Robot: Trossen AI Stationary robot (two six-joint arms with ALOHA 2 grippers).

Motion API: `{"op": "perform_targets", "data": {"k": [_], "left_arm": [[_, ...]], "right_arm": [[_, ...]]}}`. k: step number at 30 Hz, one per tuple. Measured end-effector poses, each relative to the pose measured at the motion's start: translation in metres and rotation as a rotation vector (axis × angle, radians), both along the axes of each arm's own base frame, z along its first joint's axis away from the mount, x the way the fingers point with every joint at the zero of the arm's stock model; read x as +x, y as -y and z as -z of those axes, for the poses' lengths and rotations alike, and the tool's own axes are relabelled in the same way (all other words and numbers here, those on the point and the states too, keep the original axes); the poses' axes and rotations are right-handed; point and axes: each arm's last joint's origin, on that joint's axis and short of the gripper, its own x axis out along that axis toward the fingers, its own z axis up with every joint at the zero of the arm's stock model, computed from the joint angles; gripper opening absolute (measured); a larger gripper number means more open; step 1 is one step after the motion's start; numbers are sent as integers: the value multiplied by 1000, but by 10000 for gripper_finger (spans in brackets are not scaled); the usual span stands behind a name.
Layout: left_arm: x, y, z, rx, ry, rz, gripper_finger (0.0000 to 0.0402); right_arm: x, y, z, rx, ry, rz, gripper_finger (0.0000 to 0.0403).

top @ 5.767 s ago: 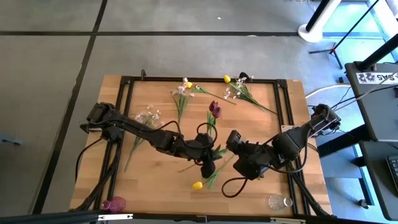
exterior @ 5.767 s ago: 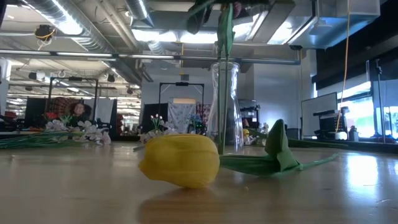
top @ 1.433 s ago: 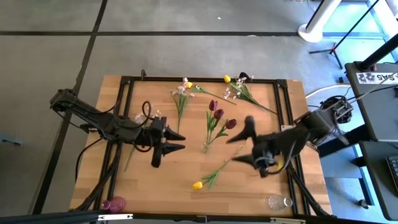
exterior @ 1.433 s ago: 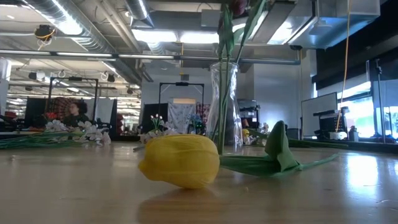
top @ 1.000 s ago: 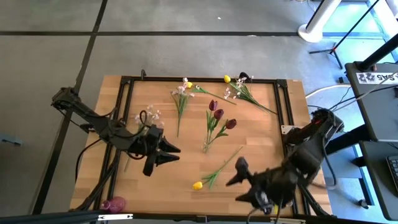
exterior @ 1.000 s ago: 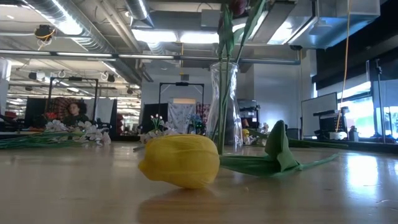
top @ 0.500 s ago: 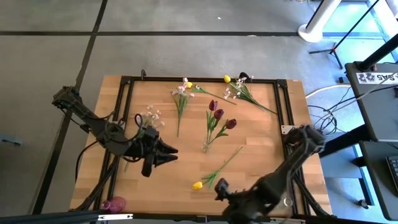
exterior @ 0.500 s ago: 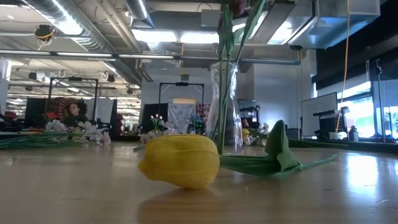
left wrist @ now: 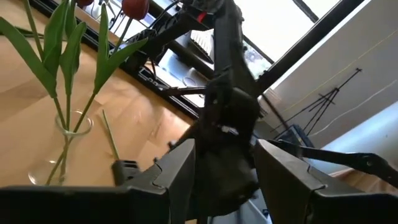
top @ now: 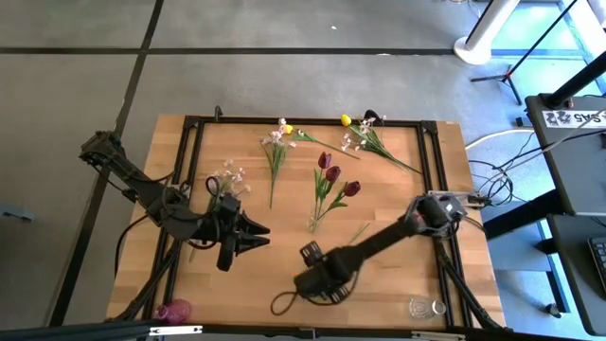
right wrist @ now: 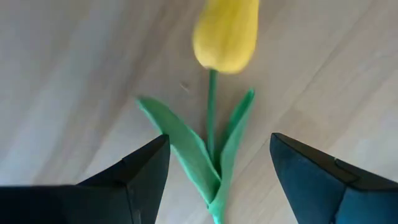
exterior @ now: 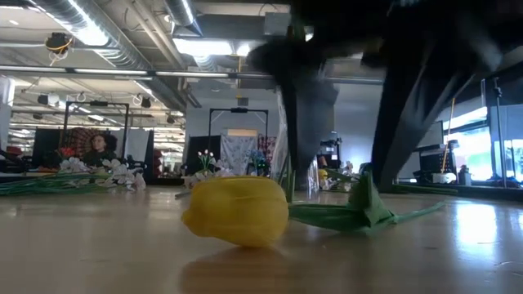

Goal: Sort flowers into vase by color
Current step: Put the bottom yellow tulip into the bottom transparent vase

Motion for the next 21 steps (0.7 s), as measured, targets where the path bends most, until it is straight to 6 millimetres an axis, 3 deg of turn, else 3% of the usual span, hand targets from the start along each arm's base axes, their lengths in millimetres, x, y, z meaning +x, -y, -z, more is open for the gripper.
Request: {"op": "perform_targets", "data": {"k": [4,8,15,21], "left_arm": [[0,0,2,13,-17,0,160],[-1,-1,3,49,-25,1,160],[-1,-2,3,151,-21,-36,160],[0,-4,3,204,-25,-51,160]], "right_arm": [[7,12,9,24,-42,30,267],[10,16,9,33,-30,45,226],[12,12,13,61,-23,55,139],[15,6,28,109,-55,63,118]]}}
